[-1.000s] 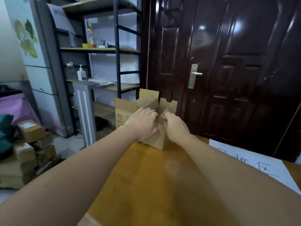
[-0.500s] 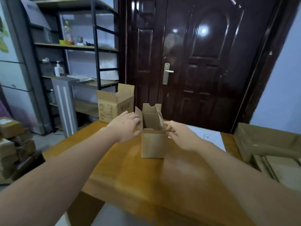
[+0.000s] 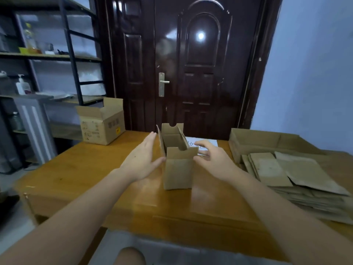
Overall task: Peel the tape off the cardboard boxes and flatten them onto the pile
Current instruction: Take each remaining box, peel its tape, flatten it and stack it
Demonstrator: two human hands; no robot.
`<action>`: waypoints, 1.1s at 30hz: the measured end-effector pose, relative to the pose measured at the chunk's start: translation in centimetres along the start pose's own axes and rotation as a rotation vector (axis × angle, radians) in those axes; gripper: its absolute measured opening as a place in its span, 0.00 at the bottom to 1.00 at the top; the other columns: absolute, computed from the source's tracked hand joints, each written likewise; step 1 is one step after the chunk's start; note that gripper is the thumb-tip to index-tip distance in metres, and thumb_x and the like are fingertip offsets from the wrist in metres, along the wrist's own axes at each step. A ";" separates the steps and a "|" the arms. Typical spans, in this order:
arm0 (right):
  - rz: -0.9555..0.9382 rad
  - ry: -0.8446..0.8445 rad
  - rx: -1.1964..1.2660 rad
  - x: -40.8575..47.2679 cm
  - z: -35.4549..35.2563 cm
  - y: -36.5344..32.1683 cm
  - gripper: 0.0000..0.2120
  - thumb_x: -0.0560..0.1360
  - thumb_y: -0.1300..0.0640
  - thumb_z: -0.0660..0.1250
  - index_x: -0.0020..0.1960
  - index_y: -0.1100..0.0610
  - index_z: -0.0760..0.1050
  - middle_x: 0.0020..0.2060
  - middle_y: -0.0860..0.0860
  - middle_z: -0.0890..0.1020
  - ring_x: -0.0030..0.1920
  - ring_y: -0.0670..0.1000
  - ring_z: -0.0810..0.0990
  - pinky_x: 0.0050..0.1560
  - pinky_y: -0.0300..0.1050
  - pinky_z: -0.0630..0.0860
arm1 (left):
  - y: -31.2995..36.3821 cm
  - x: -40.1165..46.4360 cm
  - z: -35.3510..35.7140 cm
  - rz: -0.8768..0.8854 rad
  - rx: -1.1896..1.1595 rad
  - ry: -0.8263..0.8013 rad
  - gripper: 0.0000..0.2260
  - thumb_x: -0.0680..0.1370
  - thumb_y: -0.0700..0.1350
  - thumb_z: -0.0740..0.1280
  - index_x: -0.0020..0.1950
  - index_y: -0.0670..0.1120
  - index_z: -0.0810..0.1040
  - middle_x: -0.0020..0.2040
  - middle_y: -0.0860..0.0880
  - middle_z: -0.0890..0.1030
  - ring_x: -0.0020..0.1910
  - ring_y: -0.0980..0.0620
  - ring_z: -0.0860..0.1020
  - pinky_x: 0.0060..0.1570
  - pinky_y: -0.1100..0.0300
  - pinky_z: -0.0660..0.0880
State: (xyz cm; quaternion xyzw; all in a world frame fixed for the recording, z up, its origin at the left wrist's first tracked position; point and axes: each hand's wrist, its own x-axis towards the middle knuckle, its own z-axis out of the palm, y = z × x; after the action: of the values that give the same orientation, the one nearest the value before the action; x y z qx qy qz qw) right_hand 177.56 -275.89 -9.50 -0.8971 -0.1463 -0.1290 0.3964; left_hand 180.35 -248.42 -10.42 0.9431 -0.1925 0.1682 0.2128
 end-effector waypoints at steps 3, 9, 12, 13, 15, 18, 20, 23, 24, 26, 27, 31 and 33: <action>0.103 -0.003 0.055 -0.4 0.2 1.3 0.30 0.79 0.52 0.71 0.78 0.51 0.64 0.75 0.46 0.70 0.73 0.47 0.72 0.62 0.39 0.74 | -0.1 0.3 1.2 -0.060 0.105 -0.108 0.37 0.82 0.67 0.55 0.84 0.48 0.52 0.84 0.48 0.56 0.82 0.49 0.56 0.79 0.52 0.57; 0.347 -0.185 0.066 -1.5 3.9 3.7 0.53 0.67 0.39 0.79 0.81 0.46 0.52 0.74 0.43 0.68 0.66 0.47 0.74 0.63 0.45 0.78 | 2.6 0.3 4.4 -0.123 0.170 -0.238 0.36 0.82 0.69 0.47 0.82 0.47 0.60 0.80 0.45 0.65 0.78 0.45 0.65 0.75 0.49 0.64; 0.402 -0.076 0.111 -1.1 5.3 4.6 0.66 0.61 0.35 0.81 0.82 0.46 0.39 0.76 0.46 0.64 0.75 0.53 0.66 0.72 0.52 0.69 | 4.7 0.7 6.2 -0.168 0.163 -0.238 0.35 0.82 0.70 0.46 0.77 0.46 0.66 0.59 0.45 0.81 0.55 0.46 0.81 0.49 0.53 0.80; 0.403 -0.032 0.150 -1.0 5.5 4.5 0.68 0.61 0.36 0.82 0.82 0.46 0.37 0.77 0.47 0.64 0.76 0.54 0.66 0.71 0.51 0.68 | 5.2 0.9 6.7 -0.164 0.167 -0.228 0.35 0.81 0.70 0.46 0.76 0.46 0.67 0.52 0.47 0.81 0.49 0.47 0.81 0.43 0.55 0.80; 0.406 0.034 0.192 -0.8 5.6 4.8 0.70 0.59 0.36 0.83 0.82 0.47 0.37 0.77 0.48 0.63 0.76 0.54 0.65 0.71 0.51 0.68 | 5.8 1.0 7.1 -0.121 0.171 -0.202 0.35 0.81 0.70 0.46 0.74 0.46 0.68 0.45 0.50 0.78 0.44 0.49 0.80 0.39 0.56 0.78; 0.423 0.001 0.136 -0.8 4.6 6.0 0.68 0.59 0.38 0.83 0.82 0.47 0.39 0.79 0.48 0.61 0.77 0.55 0.63 0.74 0.54 0.67 | 5.5 1.1 6.2 -0.031 0.181 -0.132 0.27 0.84 0.66 0.50 0.71 0.49 0.71 0.44 0.53 0.78 0.44 0.51 0.79 0.42 0.57 0.79; 0.408 -0.138 0.067 -1.1 3.2 7.0 0.66 0.62 0.41 0.83 0.82 0.42 0.38 0.79 0.46 0.60 0.77 0.53 0.65 0.74 0.53 0.68 | 4.6 1.7 5.0 -0.033 0.182 -0.069 0.19 0.84 0.58 0.55 0.68 0.51 0.74 0.50 0.50 0.80 0.46 0.50 0.79 0.46 0.55 0.80; 0.320 -0.231 -0.057 -0.8 0.0 7.5 0.55 0.75 0.57 0.76 0.81 0.40 0.36 0.75 0.43 0.64 0.61 0.47 0.79 0.55 0.39 0.79 | 3.4 3.6 2.6 -0.103 0.113 0.160 0.13 0.83 0.51 0.58 0.61 0.49 0.78 0.55 0.50 0.81 0.51 0.51 0.78 0.49 0.56 0.76; 0.294 -0.179 -0.119 -0.2 -1.1 7.5 0.51 0.78 0.63 0.70 0.82 0.40 0.37 0.75 0.46 0.66 0.57 0.46 0.80 0.51 0.38 0.79 | 3.3 4.4 1.8 -0.096 0.065 0.253 0.13 0.83 0.51 0.58 0.62 0.49 0.78 0.57 0.50 0.81 0.54 0.51 0.77 0.53 0.56 0.76; 0.211 -0.047 -0.231 1.8 -3.4 7.0 0.42 0.81 0.66 0.62 0.82 0.40 0.43 0.74 0.51 0.71 0.57 0.48 0.79 0.55 0.40 0.78 | 4.0 5.8 0.2 -0.031 -0.014 0.336 0.16 0.84 0.53 0.58 0.63 0.48 0.80 0.59 0.51 0.81 0.59 0.53 0.77 0.59 0.56 0.74; 0.157 0.002 -0.250 2.7 -4.4 6.4 0.36 0.83 0.65 0.59 0.82 0.41 0.49 0.72 0.51 0.73 0.57 0.49 0.80 0.55 0.40 0.78 | 4.5 6.5 -0.4 0.010 -0.015 0.306 0.18 0.85 0.55 0.57 0.62 0.48 0.82 0.59 0.51 0.81 0.58 0.53 0.78 0.59 0.57 0.74; 0.084 0.003 -0.074 6.1 -6.6 2.4 0.18 0.86 0.49 0.56 0.74 0.45 0.72 0.71 0.45 0.75 0.71 0.47 0.72 0.67 0.40 0.67 | 6.6 8.3 -1.4 0.104 0.214 -0.011 0.25 0.83 0.63 0.54 0.54 0.48 0.84 0.49 0.50 0.84 0.49 0.52 0.80 0.52 0.54 0.78; 0.068 -0.191 -0.134 7.2 -6.6 0.5 0.20 0.85 0.43 0.54 0.73 0.43 0.74 0.74 0.42 0.70 0.74 0.43 0.65 0.70 0.43 0.61 | 7.3 8.8 -1.2 0.073 0.285 -0.158 0.26 0.82 0.65 0.54 0.52 0.48 0.84 0.43 0.50 0.83 0.43 0.52 0.80 0.47 0.53 0.79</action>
State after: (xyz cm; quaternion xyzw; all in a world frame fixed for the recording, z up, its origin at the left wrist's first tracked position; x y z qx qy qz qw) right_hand 183.59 -279.99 -3.06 -0.9342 -0.1442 -0.0389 0.3240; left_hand 184.49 -256.54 -3.43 0.9663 -0.2172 0.1267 0.0550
